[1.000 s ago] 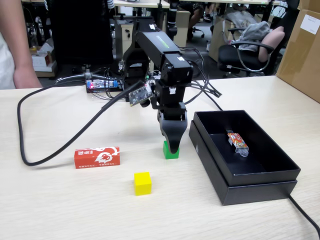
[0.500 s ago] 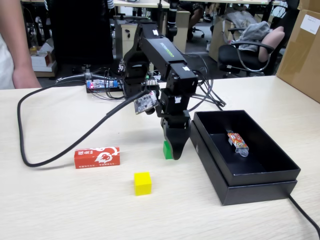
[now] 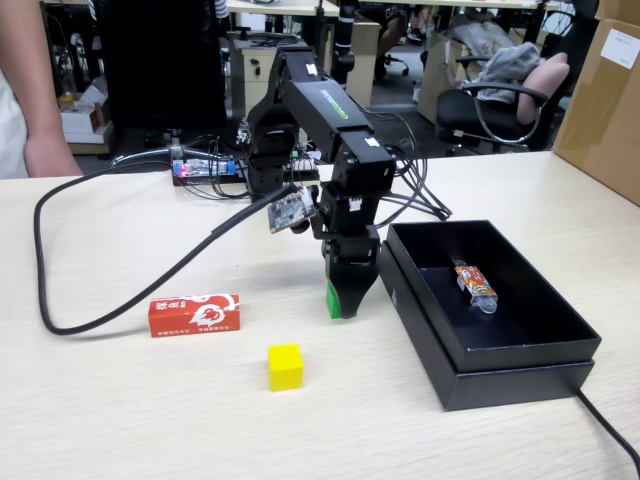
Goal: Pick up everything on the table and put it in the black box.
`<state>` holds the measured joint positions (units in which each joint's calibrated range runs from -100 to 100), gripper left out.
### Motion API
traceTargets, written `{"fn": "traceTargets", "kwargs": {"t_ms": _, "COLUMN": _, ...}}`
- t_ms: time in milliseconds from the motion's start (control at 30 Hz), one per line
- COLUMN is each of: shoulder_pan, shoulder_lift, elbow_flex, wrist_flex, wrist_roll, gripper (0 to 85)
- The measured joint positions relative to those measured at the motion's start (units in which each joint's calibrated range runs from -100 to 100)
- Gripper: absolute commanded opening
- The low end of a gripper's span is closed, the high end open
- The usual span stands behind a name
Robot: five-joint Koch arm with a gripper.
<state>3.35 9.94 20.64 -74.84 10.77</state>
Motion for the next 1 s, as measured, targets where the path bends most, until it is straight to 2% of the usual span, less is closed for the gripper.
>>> {"fn": "traceTargets", "kwargs": {"t_ms": 100, "shoulder_pan": -0.39, "shoulder_lift": 0.13, "elbow_flex": 0.82, "wrist_flex": 0.08, "wrist_roll": 0.00, "gripper": 29.5}}
{"fn": "traceTargets", "kwargs": {"t_ms": 200, "shoulder_pan": -0.83, "shoulder_lift": 0.13, "elbow_flex": 0.91, "wrist_flex": 0.00, "wrist_roll": 0.00, "gripper": 16.5}}
{"fn": "traceTargets", "kwargs": {"t_ms": 633, "shoulder_pan": -0.88, "shoulder_lift": 0.13, "elbow_flex": 2.37, "wrist_flex": 0.08, "wrist_roll": 0.00, "gripper": 16.2}}
{"fn": "traceTargets", "kwargs": {"t_ms": 733, "shoulder_pan": -0.78, "shoulder_lift": 0.13, "elbow_flex": 2.37, "wrist_flex": 0.08, "wrist_roll": 0.00, "gripper": 5.9}}
{"fn": "traceTargets", "kwargs": {"t_ms": 1000, "shoulder_pan": -1.03, "shoulder_lift": -10.39, "elbow_flex": -1.64, "wrist_flex": 0.00, "wrist_roll": 0.20, "gripper": 5.9}}
